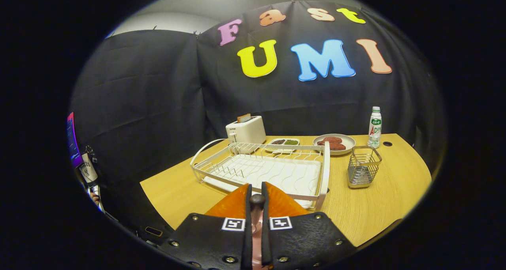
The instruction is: Take the plate from the dish rack, then take the spoon from the basket and place it into the plate.
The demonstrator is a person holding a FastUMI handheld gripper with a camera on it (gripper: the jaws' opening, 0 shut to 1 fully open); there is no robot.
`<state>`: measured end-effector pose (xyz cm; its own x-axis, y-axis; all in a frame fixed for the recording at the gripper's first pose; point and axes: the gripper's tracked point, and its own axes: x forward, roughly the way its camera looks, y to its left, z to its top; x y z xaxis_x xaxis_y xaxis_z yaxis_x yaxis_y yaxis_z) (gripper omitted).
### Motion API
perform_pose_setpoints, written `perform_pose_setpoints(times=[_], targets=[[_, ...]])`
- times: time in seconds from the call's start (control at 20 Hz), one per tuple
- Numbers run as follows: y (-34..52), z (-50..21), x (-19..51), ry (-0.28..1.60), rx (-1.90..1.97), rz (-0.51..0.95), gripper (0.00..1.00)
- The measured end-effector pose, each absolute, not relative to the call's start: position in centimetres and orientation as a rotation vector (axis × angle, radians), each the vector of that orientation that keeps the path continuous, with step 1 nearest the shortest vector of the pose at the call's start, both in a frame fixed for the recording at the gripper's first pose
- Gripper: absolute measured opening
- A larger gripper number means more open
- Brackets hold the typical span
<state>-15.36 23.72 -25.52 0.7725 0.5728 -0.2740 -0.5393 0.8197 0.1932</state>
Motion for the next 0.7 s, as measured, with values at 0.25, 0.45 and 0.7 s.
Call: perform_pose_setpoints(times=[0.25,0.45,0.7], targets=[[21.8,-23.2,-14.2,0.280,0.051,0.563,0.46],[20.1,-21.3,-13.2,0.248,0.024,0.525,0.46],[16.5,-16.9,-11.5,0.166,0.011,0.387,0.46]])
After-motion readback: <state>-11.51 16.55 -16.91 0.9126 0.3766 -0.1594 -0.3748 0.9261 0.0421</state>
